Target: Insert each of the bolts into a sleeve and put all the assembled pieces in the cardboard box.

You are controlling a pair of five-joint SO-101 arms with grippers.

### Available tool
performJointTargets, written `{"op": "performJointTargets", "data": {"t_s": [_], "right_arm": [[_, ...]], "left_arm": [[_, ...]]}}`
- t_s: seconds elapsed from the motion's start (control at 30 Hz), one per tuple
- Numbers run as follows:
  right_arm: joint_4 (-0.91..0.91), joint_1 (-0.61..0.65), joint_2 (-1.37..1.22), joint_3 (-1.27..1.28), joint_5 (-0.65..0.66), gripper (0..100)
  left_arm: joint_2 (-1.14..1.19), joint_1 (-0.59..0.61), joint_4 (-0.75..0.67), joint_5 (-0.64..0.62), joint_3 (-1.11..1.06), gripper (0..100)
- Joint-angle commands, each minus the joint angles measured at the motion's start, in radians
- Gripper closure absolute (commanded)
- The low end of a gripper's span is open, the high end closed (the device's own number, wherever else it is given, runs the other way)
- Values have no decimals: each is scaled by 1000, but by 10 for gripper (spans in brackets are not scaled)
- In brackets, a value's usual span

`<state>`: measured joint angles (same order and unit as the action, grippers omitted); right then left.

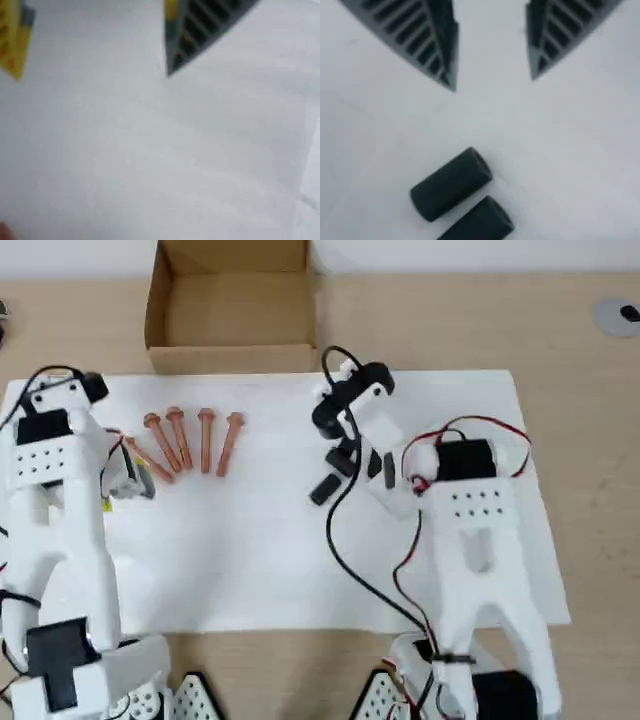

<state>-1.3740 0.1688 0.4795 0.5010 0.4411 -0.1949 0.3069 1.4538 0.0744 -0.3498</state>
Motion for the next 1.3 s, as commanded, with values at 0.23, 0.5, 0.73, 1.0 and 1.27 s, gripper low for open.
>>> {"op": "performJointTargets", "data": {"t_s": [0.23,0.5,0.73,1.0,1.27], "right_arm": [[23,18,-25,-56,-21,865],[20,18,-25,-44,-18,865],[23,18,-27,-16,-17,865],[25,18,-27,-15,-17,865],[25,18,-27,-15,-17,865]], "left_arm": [[255,-46,-150,-270,150,797],[275,-109,-270,-414,149,799],[275,2,-331,-483,147,799],[286,57,-431,-454,147,797],[360,11,-443,-439,150,797]]}}
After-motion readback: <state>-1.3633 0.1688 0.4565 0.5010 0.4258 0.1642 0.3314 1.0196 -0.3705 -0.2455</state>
